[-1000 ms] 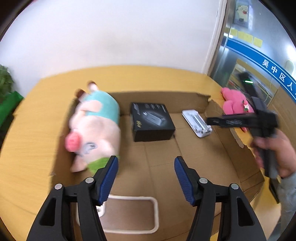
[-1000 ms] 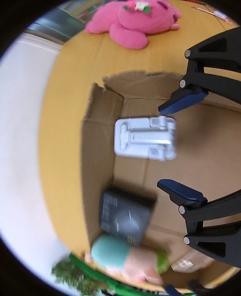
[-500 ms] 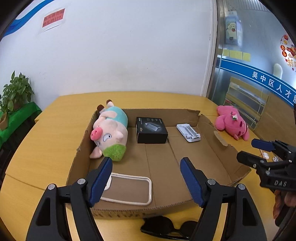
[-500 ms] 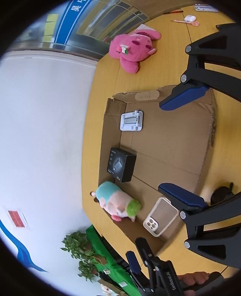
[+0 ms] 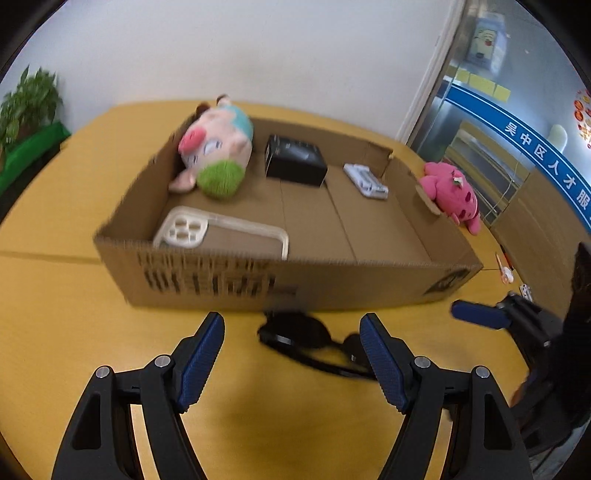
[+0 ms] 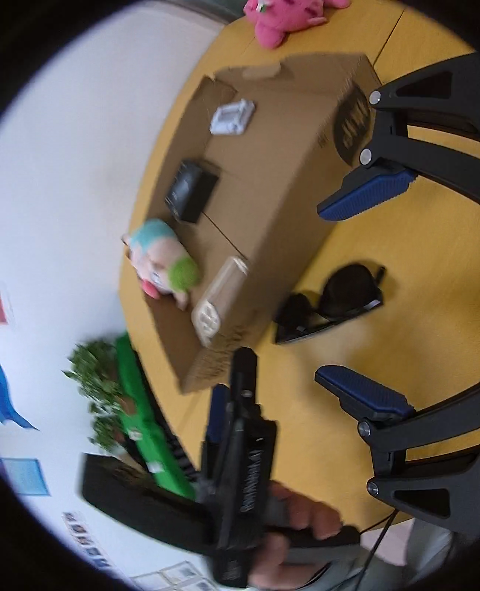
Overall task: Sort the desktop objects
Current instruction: 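Withdraw both tools toward the black sunglasses on the table, then close the right gripper on the sunglasses lens while the left tool steadies them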
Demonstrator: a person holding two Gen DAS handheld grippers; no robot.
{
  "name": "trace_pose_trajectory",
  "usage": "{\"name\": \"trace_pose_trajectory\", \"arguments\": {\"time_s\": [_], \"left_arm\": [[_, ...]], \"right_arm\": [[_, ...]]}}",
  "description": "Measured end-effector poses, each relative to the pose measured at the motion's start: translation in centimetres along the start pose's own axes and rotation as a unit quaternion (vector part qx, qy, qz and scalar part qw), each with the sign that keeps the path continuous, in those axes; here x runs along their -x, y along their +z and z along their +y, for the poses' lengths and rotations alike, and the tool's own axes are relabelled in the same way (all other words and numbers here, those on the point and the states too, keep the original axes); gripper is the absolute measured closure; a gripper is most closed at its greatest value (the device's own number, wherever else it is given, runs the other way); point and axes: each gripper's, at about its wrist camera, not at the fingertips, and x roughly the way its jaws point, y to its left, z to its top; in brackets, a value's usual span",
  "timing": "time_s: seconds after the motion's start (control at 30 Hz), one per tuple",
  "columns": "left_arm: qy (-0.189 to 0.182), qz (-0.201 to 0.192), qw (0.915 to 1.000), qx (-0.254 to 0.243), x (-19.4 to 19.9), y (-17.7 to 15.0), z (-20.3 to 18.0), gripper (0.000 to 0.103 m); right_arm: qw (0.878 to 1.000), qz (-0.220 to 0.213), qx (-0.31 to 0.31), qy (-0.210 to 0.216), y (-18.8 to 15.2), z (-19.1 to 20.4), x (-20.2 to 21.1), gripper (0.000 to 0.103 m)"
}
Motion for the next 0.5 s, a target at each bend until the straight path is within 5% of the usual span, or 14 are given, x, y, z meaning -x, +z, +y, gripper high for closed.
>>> {"name": "trace_pose_trajectory", "arguments": {"time_s": [0.13, 0.5], "left_arm": [[-0.005, 0.026, 0.9992, 0.03, -0.7, -1.8, 0.9, 0.024], [-0.025, 0.072, 0.9953, 0.06, -2.2, -3.6, 1.9, 0.024]], "right_arm": [[0.996, 0.037, -0.047, 0.062, -0.9, -1.1, -3.5, 0.022], [0.991, 0.098, -0.026, 0.093, -2.3, -0.4, -8.4, 0.034]]}}
